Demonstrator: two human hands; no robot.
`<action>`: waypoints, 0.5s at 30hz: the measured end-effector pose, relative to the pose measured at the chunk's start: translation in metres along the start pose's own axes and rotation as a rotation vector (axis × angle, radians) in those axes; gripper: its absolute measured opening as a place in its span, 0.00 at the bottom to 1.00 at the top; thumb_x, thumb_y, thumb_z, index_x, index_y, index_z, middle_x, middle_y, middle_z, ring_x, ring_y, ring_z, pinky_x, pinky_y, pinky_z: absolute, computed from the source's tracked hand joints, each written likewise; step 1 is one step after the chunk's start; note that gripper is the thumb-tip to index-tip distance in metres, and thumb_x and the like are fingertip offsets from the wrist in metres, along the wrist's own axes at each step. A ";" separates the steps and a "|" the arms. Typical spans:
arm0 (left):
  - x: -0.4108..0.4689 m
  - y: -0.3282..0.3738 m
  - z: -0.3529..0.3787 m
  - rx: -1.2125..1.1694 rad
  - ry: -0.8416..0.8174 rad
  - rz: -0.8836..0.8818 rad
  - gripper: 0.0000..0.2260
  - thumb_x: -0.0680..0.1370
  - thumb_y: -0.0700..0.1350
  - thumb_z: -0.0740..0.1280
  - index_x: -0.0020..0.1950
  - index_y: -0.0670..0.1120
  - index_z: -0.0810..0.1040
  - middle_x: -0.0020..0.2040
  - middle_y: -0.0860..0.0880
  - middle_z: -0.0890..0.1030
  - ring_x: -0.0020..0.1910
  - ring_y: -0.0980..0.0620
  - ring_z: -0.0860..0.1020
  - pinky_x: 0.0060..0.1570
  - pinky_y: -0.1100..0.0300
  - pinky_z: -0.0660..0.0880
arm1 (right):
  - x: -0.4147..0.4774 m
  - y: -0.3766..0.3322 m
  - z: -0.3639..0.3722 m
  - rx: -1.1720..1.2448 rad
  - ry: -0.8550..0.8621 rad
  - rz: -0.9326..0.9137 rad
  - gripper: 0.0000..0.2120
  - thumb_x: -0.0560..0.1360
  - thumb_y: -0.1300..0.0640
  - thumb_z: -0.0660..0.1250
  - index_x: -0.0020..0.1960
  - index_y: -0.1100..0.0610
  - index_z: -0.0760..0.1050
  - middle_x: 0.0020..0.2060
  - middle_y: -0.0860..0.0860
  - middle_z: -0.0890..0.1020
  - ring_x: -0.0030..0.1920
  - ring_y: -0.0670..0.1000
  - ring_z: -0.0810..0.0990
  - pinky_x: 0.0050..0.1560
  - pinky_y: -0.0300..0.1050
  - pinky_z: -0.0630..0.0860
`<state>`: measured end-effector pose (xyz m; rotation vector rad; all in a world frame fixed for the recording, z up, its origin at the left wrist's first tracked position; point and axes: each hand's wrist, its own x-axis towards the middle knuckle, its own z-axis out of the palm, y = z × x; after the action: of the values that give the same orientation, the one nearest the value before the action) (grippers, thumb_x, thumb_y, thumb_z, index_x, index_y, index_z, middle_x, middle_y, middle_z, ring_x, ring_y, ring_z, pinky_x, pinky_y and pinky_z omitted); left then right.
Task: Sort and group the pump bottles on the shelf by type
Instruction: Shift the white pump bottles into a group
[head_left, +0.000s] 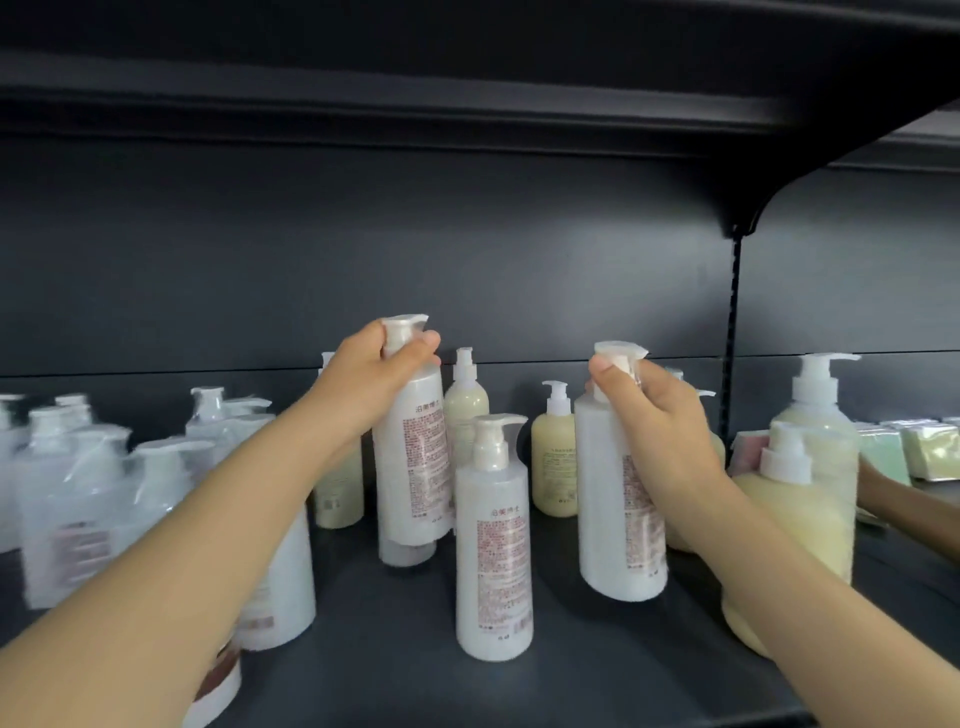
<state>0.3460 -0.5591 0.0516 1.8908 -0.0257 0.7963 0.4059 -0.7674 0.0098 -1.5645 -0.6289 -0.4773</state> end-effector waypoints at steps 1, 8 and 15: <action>-0.008 0.003 -0.007 -0.013 0.000 0.002 0.03 0.78 0.51 0.64 0.47 0.53 0.74 0.49 0.53 0.83 0.49 0.57 0.80 0.50 0.62 0.74 | -0.005 -0.007 0.001 0.002 0.008 -0.011 0.28 0.68 0.36 0.61 0.40 0.64 0.66 0.33 0.54 0.68 0.33 0.51 0.67 0.37 0.48 0.66; -0.068 0.021 -0.064 0.030 0.024 -0.032 0.08 0.77 0.52 0.64 0.52 0.51 0.76 0.49 0.53 0.83 0.47 0.59 0.80 0.48 0.61 0.75 | -0.046 -0.051 0.028 0.068 0.007 0.000 0.25 0.70 0.40 0.62 0.35 0.62 0.64 0.32 0.53 0.66 0.33 0.51 0.64 0.37 0.47 0.62; -0.120 0.024 -0.109 0.108 0.066 -0.084 0.05 0.77 0.53 0.63 0.46 0.52 0.75 0.46 0.54 0.82 0.44 0.60 0.79 0.40 0.67 0.72 | -0.080 -0.074 0.081 0.279 -0.059 0.192 0.23 0.68 0.40 0.65 0.41 0.62 0.73 0.36 0.56 0.73 0.37 0.54 0.72 0.43 0.49 0.70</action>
<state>0.1879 -0.5194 0.0332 1.9527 0.1400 0.8159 0.2918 -0.6940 0.0075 -1.3597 -0.5576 -0.1901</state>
